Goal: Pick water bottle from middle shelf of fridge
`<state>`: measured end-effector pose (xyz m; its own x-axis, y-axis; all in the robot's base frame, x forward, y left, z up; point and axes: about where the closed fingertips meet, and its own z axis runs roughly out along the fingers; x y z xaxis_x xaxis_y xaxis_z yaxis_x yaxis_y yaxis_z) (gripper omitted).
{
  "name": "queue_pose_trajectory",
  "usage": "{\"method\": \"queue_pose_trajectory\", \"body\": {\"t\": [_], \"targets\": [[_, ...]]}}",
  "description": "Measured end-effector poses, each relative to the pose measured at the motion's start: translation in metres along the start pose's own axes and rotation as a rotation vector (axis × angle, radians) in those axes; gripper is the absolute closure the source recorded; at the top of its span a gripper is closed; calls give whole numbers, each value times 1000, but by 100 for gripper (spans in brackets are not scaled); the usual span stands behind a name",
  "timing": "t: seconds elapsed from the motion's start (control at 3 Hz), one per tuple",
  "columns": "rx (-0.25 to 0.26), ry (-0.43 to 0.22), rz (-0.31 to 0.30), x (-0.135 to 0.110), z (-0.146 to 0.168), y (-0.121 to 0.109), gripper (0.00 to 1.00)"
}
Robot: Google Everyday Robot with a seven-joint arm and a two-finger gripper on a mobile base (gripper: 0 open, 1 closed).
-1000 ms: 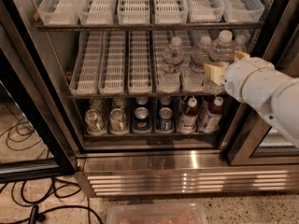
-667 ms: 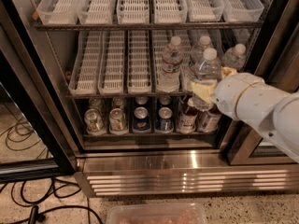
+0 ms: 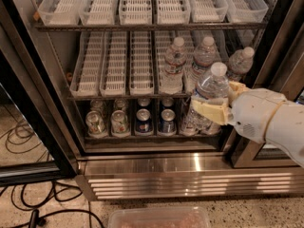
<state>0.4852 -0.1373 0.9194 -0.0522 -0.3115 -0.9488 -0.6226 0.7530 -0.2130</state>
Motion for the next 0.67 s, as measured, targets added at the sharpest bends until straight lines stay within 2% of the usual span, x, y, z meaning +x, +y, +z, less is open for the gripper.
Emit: {"method": "queue_pose_trajectory", "body": {"t": [0.33,0.67], "targets": [[-114,-47,11,-3,-24,9,100],[-262,-66,-4,-5,-40,37,100]]}}
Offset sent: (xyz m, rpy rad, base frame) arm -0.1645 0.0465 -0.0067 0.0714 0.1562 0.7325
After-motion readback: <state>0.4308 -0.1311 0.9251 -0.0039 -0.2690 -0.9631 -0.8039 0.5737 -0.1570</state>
